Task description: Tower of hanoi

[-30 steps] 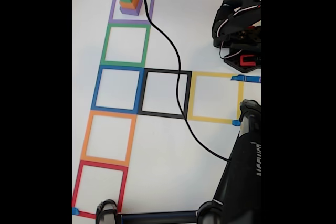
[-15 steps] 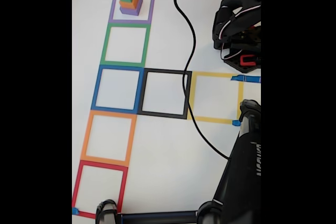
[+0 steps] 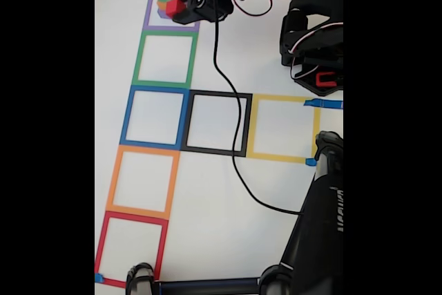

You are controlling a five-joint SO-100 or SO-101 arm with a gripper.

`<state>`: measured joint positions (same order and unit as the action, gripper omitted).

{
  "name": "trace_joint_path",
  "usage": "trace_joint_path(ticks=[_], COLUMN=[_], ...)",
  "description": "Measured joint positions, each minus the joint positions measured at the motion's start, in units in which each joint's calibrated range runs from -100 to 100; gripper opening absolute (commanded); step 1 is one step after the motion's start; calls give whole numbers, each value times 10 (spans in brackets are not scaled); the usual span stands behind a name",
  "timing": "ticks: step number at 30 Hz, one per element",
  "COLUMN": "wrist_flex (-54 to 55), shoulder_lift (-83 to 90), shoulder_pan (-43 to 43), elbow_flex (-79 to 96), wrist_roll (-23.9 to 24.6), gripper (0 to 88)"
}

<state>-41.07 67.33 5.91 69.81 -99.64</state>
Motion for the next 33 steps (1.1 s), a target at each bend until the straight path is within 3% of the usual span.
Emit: trace_joint_path(ticks=[6, 12, 25, 33], wrist_flex=[284, 493, 830, 917], shoulder_lift=[-49, -181, -540, -683], shoulder_pan=[-20, -40, -46, -40], elbow_flex=[215, 253, 228, 165], wrist_roll=[0, 0, 0, 0], gripper=[10, 11, 11, 12])
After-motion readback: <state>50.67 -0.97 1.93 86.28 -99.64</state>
